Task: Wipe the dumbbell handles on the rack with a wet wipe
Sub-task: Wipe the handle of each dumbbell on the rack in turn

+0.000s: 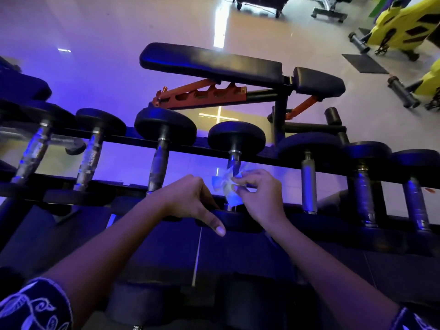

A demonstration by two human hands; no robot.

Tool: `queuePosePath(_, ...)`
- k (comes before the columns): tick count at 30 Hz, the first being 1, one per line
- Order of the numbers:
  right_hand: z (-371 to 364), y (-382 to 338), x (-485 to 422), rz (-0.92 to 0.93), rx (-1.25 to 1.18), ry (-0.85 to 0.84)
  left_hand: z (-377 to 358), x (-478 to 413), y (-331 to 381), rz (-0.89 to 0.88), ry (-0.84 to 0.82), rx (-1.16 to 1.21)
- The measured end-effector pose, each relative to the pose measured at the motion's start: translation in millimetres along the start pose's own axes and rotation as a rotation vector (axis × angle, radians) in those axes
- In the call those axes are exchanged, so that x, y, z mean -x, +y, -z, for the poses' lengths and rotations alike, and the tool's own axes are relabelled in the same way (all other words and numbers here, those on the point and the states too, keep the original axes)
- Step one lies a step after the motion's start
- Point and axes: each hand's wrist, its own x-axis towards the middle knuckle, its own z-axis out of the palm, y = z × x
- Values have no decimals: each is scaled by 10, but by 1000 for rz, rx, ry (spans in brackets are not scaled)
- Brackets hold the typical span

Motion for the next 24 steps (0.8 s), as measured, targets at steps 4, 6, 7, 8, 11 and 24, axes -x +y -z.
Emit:
queuePosePath(4,-96,-56,-204,18,21,112,21,-15,8,35,-38,-5)
queuePosePath(6,-137,-139,-407,2,32,153,20,-2,12,45,-34,2)
queuePosePath(7,-136,-185,-468,-32,21,161,22,2,14,47,-31,9)
queuePosePath(8,-129,-216,-483,-63,17,158,26,2,19,50,-30,17)
queuePosePath(11,-84,-208,-235,-70,85,88,20,-8,17,54,-32,51)
queuePosePath(24,-126,-195,-225,-51,135,92,60,-59,-42,76,-49,38)
